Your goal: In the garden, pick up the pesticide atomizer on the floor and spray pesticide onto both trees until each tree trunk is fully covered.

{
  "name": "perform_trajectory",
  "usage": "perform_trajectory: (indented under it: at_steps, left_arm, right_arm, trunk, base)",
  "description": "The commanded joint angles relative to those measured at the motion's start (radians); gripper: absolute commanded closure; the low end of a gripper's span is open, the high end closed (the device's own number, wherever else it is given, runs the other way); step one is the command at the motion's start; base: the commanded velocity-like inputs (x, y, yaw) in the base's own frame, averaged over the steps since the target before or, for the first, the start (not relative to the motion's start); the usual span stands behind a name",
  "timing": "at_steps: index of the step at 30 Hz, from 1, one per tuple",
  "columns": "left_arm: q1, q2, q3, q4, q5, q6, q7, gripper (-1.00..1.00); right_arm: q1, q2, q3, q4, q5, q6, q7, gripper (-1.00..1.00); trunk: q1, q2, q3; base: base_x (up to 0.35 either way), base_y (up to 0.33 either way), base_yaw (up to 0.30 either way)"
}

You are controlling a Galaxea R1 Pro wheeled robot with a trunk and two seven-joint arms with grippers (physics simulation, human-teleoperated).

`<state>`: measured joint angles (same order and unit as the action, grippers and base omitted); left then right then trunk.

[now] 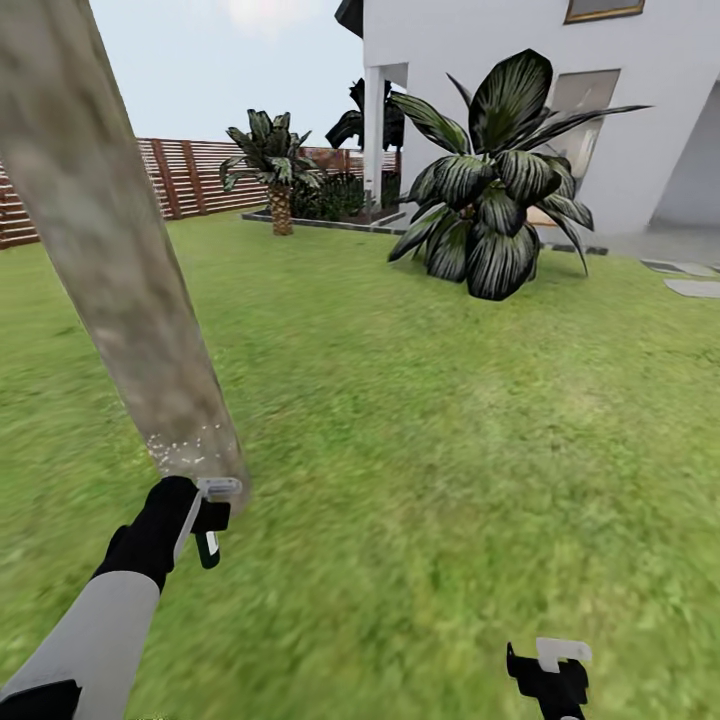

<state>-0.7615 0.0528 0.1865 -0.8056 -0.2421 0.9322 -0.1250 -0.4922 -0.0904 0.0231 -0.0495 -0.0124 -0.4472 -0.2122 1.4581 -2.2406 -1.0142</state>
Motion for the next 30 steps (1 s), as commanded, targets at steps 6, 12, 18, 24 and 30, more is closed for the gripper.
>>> perform_trajectory:
  at_steps: [6, 12, 18, 24, 30]
  left_arm:
    - [-0.004, 0.001, 0.002, -0.003, -0.011, 0.005, -0.009, 1.00]
    - [-0.011, 0.000, 0.002, -0.003, -0.011, 0.005, -0.008, 1.00]
    - [-0.009, 0.003, 0.002, -0.003, -0.012, 0.005, -0.008, 1.00]
    - [-0.004, 0.009, 0.002, -0.003, -0.013, 0.005, 0.016, 1.00]
    - [-0.004, 0.007, 0.002, -0.002, -0.011, 0.005, 0.025, 1.00]
  right_arm:
    - [0.000, 0.000, 0.002, 0.000, -0.001, -0.002, -0.003, -1.00]
    - [0.000, 0.000, 0.001, 0.000, -0.001, -0.002, -0.003, -1.00]
    - [0.000, 0.000, 0.001, 0.000, -0.001, -0.002, -0.003, -1.00]
    - [0.000, 0.000, 0.002, 0.000, -0.001, -0.002, -0.003, -1.00]
    - [0.000, 0.000, 0.003, 0.000, 0.000, -0.002, -0.003, -1.00]
  trunk:
    - [0.000, 0.000, -0.001]
    - [0.000, 0.000, -0.001]
    - [0.000, 0.000, -0.001]
    - [0.000, 0.000, -0.001]
    - [0.000, 0.000, -0.001]
  base:
    - [0.112, -0.253, 0.274]
    - [0.120, -0.260, 0.277]
    - [0.170, -0.245, 0.132]
    - [0.178, -0.240, 0.071]
    - [0.178, -0.240, 0.266]
